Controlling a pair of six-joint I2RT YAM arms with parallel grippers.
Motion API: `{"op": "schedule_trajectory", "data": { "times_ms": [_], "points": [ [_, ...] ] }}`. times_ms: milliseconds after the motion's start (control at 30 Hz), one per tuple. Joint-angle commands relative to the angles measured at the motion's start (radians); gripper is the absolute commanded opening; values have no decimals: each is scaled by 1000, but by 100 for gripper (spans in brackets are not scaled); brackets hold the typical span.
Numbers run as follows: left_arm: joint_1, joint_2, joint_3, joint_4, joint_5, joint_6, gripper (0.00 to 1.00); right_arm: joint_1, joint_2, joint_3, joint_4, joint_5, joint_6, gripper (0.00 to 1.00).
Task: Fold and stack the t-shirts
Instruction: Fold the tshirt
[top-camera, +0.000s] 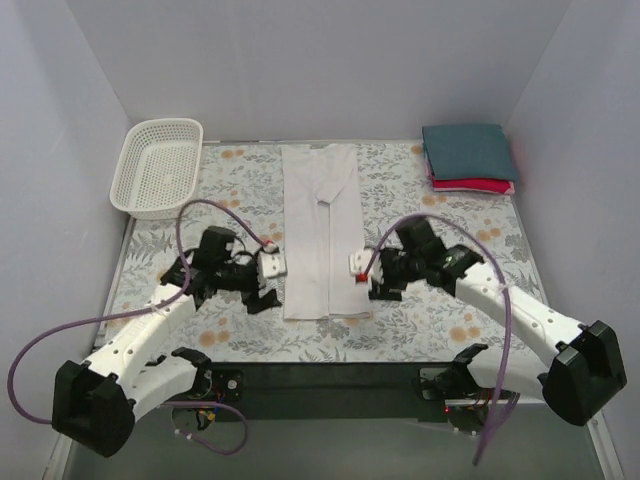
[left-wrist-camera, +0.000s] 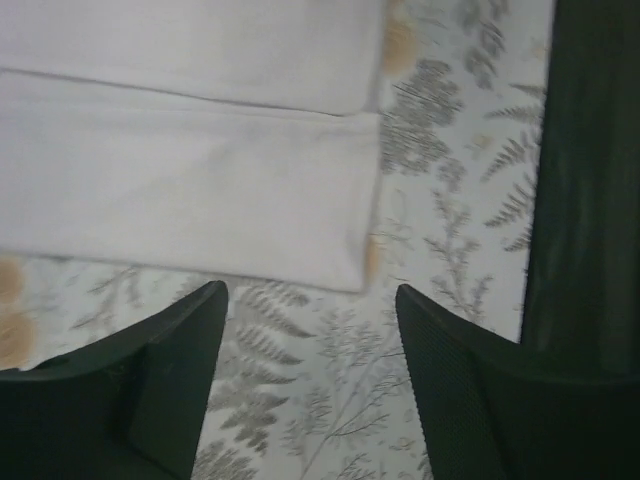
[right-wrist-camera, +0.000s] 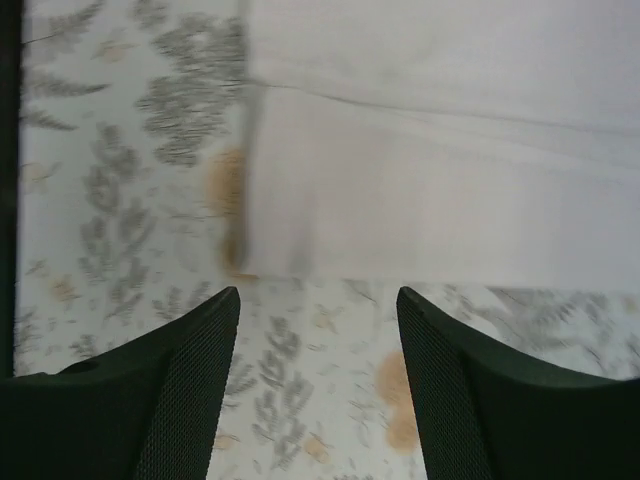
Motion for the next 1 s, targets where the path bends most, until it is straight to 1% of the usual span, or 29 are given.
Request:
{"op": "schedule_trajectory", "data": {
  "times_ms": [0,33,100,200,333,400,600,733,900,933,967],
  "points": [
    [-202,75,-136,104,-80,43,60,199,-54,-239,104,68,-147,67],
    [-226,116,-136,120,-87,27,57,220,-44,-253,133,68,-151,62],
    [-263,161,-148,164,-115,-4,54,259,-31,-302,199,71,-153,57],
    [-285,186,-163,212,-135,-35,54,282,-7,-320,245,89,-142,56],
    [-316,186,-191,282,-161,-49,54,284,36,-332,297,117,-136,53],
    [-331,189,-202,290,-169,-52,53,284,45,-337,311,121,-137,53],
    [-362,192,-252,337,-199,-12,51,284,73,-374,328,132,-147,48],
    [-386,195,-278,365,-227,19,50,284,84,-394,340,141,-144,47],
    [-395,250,-289,399,-284,13,50,284,111,-406,366,157,-140,47],
    [-395,259,-289,402,-290,11,50,284,121,-408,369,158,-137,45],
    [-397,265,-289,405,-295,10,48,284,125,-409,369,160,-137,43]
  ]
}}
